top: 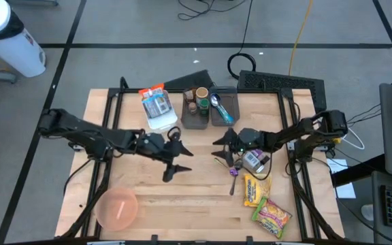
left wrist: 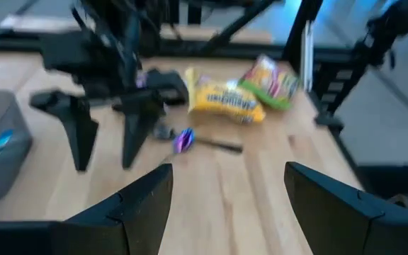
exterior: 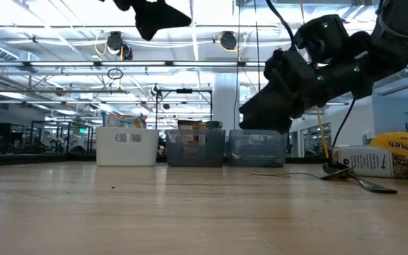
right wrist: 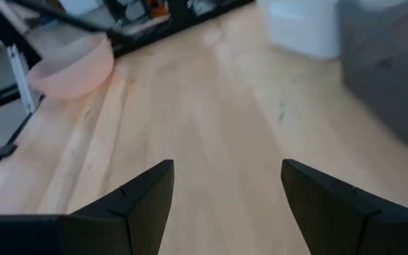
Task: Pick & Place Food Item
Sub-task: Put the yellow noodle pack into the white bin
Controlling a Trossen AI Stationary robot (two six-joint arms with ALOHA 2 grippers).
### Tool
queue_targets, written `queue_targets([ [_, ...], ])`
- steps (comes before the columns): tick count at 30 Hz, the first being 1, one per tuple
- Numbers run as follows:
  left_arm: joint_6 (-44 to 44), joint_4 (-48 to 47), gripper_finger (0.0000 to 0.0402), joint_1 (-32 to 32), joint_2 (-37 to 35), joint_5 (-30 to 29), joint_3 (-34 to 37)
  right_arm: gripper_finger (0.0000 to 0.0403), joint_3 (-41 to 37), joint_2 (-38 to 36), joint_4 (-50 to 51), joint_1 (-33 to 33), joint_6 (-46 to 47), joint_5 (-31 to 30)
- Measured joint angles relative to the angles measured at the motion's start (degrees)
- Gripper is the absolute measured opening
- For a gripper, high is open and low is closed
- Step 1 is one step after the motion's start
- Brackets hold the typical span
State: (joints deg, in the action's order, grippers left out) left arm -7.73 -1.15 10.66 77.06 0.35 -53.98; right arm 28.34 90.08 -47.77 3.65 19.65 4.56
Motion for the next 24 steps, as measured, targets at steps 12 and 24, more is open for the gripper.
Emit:
queue_targets([
  [12,0.20,24.78,0.0274,0.34,2.38,-0.96,8.59,0.0254,0.00,0.00,0.92,-13.85,3.05,-10.45],
  [24,3.56,41.16,0.0274,-0.43,17.51,-3.47,8.62,0.0254,0.02,0.00,3.10,-17.63,-0.53,-16.57],
])
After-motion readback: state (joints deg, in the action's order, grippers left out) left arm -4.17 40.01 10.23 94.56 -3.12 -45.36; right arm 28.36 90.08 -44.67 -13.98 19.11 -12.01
